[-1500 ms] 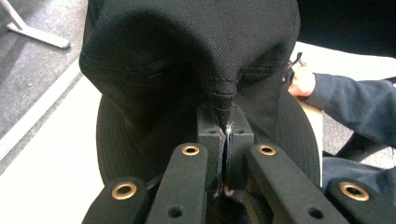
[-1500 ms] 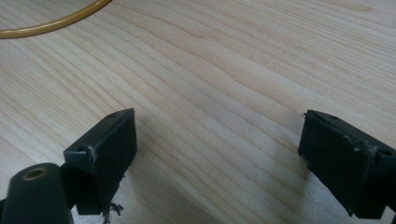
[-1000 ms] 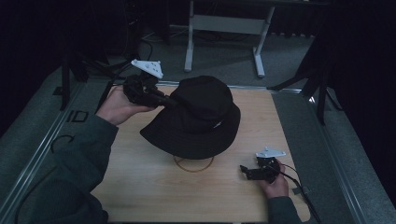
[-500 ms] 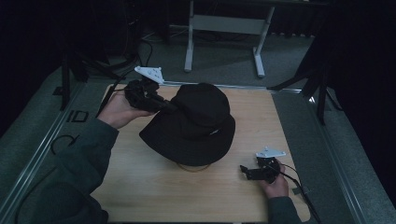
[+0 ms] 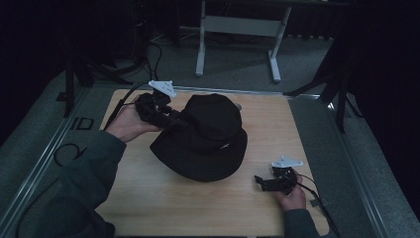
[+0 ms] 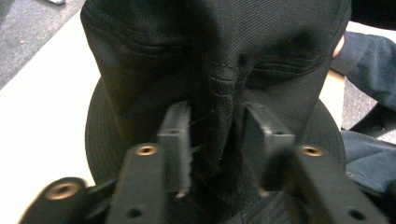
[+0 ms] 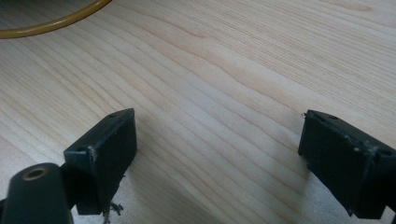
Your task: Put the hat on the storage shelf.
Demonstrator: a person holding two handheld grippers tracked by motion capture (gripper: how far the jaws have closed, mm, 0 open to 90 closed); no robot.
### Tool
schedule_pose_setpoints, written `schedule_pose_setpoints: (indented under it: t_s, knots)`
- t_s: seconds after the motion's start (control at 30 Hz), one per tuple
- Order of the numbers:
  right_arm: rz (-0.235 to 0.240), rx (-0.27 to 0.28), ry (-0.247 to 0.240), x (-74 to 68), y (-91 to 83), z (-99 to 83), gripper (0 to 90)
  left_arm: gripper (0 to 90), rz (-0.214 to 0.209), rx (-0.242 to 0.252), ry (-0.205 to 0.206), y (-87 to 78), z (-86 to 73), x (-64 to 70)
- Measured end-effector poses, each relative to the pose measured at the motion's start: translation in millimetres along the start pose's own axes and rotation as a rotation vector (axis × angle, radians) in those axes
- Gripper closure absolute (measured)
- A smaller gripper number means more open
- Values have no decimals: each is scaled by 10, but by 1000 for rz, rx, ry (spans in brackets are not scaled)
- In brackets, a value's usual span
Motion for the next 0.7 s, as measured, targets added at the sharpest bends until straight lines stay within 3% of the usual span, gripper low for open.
schedule_pose_setpoints:
  t_s: [0.27, 0.53, 0.7]
  knots:
    - [0, 0, 0, 0, 0, 0, 113, 291, 43, 29, -45, -48, -13, -41]
    - [0, 0, 0, 0, 0, 0, 113, 247, 129, 39, -88, -164, -166, -159]
    - [0, 0, 0, 0, 0, 0, 113, 284, 145, 62, -108, -260, -245, -179]
Point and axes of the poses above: each handheld gripper's, and its own axes: y roughly forward along the jaws, z roughly out of its top, x roughly to its right, the point moved 9 cm from there along y, roughly forward along the jaws, and after that the axes turned 10 degrees about y, right-handed, at the moved point
